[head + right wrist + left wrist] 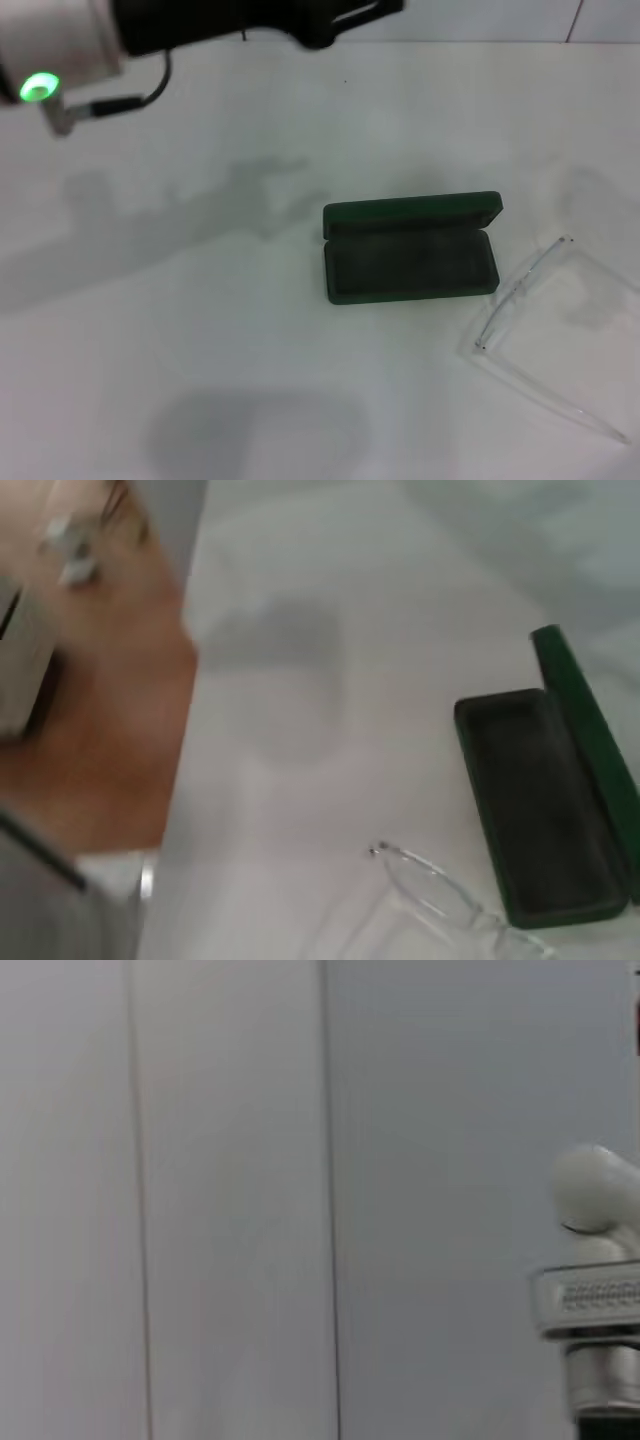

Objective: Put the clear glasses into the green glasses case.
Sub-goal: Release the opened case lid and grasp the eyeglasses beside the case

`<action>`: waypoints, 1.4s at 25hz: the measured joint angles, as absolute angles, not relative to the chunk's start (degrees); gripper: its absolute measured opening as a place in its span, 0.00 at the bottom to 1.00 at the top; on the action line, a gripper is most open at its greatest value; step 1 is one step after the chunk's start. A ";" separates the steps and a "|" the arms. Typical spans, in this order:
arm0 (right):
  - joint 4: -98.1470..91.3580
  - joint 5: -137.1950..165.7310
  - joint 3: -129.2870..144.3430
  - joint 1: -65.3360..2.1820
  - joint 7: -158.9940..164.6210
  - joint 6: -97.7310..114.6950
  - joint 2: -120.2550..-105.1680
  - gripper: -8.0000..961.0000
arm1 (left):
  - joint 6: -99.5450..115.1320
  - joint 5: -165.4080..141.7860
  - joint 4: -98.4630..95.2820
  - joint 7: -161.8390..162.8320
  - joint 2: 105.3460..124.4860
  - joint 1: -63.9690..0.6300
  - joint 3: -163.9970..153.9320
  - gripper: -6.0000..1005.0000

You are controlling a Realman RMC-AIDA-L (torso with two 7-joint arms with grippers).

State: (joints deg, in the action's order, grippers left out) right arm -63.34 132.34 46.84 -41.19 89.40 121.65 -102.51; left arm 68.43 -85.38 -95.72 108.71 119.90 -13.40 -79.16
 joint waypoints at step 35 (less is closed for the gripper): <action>-64.60 149.55 79.90 -54.11 87.26 109.36 -116.03 0.78 | 106.19 -74.87 -72.22 95.28 119.03 -10.64 -58.51 0.48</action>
